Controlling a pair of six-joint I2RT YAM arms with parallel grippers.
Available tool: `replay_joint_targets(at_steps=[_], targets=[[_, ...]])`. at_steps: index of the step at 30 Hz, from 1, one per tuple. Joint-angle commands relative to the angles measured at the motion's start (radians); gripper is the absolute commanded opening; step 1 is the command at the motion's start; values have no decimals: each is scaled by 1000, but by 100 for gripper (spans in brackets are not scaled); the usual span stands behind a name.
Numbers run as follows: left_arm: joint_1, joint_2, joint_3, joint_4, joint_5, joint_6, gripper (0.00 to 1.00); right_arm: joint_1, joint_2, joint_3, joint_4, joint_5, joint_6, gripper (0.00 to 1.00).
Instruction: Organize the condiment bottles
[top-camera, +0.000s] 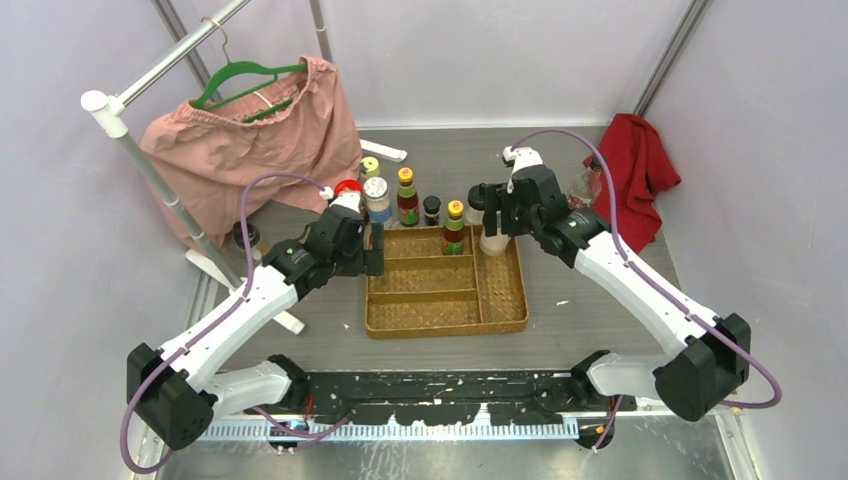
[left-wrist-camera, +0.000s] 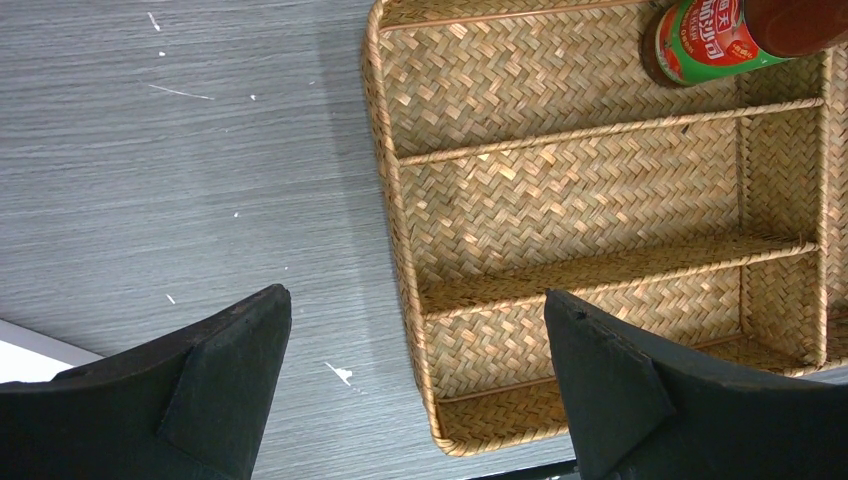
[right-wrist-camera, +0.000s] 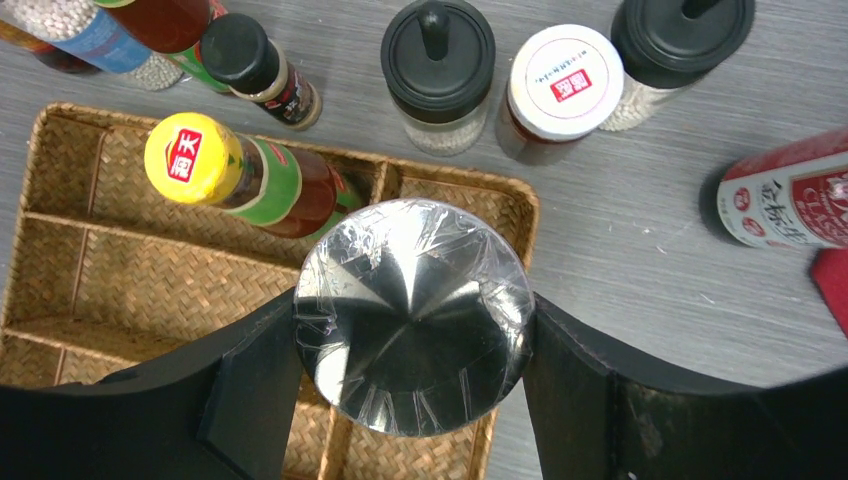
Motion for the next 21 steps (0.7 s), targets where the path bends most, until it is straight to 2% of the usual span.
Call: replay_joint_targets(at_steps=[1,17,21], targets=[[-3,-2,31,19,0,9,98,9,33,-8,177,12,7,50],[-4,17,25,33,3,14,98,8,175,-40,267,39,-3,50],[-4,18,21,35,2,15,98,8,184,-44,264,43,2,57]])
